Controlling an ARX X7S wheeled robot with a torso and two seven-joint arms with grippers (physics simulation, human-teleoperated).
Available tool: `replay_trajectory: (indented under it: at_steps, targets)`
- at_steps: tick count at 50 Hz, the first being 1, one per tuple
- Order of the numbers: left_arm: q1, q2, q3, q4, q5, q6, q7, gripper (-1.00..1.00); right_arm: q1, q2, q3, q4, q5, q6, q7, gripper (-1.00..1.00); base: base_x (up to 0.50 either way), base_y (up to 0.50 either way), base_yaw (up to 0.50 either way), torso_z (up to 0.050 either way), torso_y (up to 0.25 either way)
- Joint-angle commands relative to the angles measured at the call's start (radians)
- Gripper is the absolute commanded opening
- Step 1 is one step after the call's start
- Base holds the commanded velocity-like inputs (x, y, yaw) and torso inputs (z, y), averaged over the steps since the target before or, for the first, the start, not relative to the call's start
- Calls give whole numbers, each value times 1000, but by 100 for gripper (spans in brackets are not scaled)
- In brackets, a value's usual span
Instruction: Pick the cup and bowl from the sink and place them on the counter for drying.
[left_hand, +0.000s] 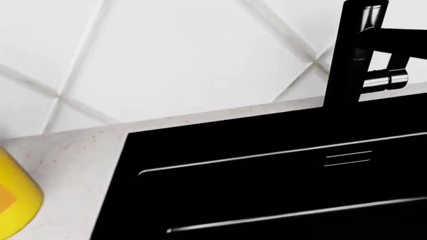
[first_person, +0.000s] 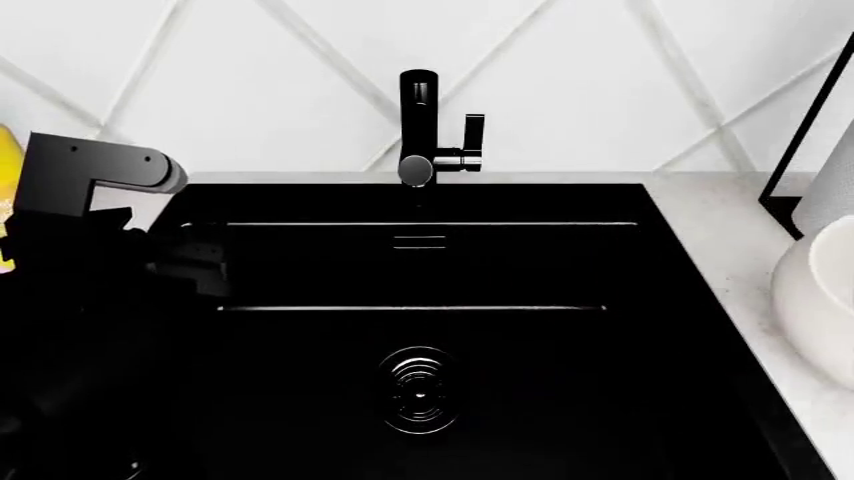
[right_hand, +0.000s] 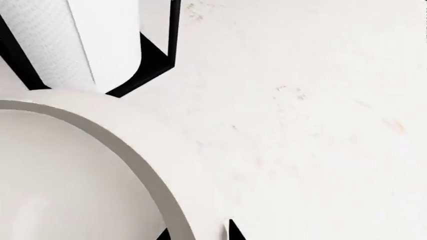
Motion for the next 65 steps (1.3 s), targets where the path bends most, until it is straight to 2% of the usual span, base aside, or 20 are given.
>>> replay_trajectory:
  at_steps: [1,7,12,22,23,45,65]
  targets:
    - [2,-9,2,3,7,-9,11,100,-45,-18,-24,35,-7,7,-35,-100,0,0,0,0,0]
    - [10,-24,0,14,17,-17,34,100,-34,-4,-33,29,-9,44,-33,-100,0,0,0,0,0]
    - [6,4,-1,2,8,-1,0,100,-30,0,-38,28,2,77,-37,-100,0,0,0,0,0]
    - [9,-5,-2,8,14,-8,11,100,21,-13,-32,35,-21,73,-41,-100,0,0,0,0,0]
    - [11,-8,-4,10,14,-9,14,100,33,-15,-29,35,-26,69,-46,100,0,0,0,0,0]
    - [0,2,-1,-3,4,-2,4,100,160,-15,-20,-64,-188,-70,-97,100,0,0,0,0,0]
    - [1,5,-5,-2,-5,1,-3,100,218,-71,-40,-156,-201,-45,-208,100,0,0,0,0,0]
